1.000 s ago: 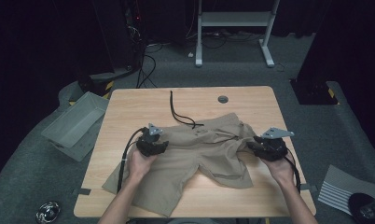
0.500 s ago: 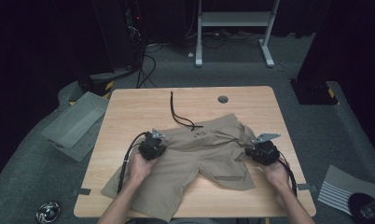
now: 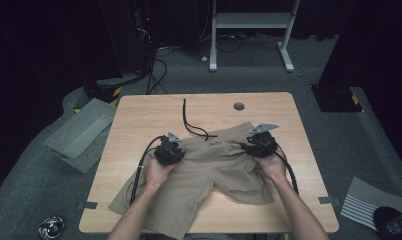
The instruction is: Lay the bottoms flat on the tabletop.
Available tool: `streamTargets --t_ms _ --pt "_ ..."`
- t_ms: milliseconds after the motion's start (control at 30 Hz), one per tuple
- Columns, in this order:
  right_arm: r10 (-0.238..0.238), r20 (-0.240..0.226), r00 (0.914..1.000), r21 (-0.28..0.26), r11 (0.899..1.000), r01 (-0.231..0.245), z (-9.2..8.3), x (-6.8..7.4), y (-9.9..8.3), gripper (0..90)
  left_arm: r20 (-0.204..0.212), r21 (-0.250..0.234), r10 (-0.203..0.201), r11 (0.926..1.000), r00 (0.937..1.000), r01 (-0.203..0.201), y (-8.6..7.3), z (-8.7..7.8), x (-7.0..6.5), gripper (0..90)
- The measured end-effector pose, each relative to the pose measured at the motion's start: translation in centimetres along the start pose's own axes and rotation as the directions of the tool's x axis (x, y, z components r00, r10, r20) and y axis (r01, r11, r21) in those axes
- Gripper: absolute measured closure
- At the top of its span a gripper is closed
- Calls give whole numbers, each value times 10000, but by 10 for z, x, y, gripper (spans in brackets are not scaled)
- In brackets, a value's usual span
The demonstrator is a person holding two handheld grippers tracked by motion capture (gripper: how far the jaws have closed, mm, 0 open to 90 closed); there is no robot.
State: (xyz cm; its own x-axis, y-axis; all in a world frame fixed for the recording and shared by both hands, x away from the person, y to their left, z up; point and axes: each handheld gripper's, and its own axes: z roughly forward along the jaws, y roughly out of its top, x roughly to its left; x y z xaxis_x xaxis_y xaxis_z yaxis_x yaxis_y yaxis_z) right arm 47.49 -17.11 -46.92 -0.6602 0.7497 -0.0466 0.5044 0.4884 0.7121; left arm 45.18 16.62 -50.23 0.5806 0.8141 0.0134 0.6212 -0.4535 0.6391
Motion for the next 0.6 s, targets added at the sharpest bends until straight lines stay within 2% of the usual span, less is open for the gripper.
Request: streamTargets --t_ms 100,133,233,300,367,400,433,500,533,600 --pt "-50 177 9998 765 9971 36 23 0 2 589 -33 105 307 9995 9995 -306 -1 -2 -4 870" --pt "-47 205 9998 948 9955 27 27 0 2 622 -14 113 404 9991 9992 -404 -2 -4 -6 880" --pt "-258 253 9993 1536 9879 216 38 -5 -5 805 131 237 774 9967 9969 -777 -7 -10 -10 888" --pt "-227 157 9996 1518 9882 201 36 -9 -8 861 472 88 793 9968 9957 -798 -16 -16 -12 889" --pt "-324 263 9991 1558 9874 279 35 -10 -9 864 555 55 768 9970 9955 -772 -21 -19 -12 887" --pt "-214 265 9994 1558 9876 170 35 -10 -10 860 502 59 688 9976 9964 -692 -22 -20 -12 878" --pt "-200 312 9993 1558 9877 149 34 -10 -9 841 455 23 575 9983 9973 -577 -22 -21 -11 829" --pt "-183 560 9983 1454 9893 100 32 -6 -6 717 421 -239 244 9994 9988 -234 -19 -25 -5 689" --pt "-155 505 9986 1188 9929 94 27 -3 -3 673 444 -357 34 9994 9990 -19 -17 -27 -4 623" --pt "-106 207 9997 683 9976 92 19 4 0 644 378 -725 -332 9967 9987 358 -12 -31 2 527"
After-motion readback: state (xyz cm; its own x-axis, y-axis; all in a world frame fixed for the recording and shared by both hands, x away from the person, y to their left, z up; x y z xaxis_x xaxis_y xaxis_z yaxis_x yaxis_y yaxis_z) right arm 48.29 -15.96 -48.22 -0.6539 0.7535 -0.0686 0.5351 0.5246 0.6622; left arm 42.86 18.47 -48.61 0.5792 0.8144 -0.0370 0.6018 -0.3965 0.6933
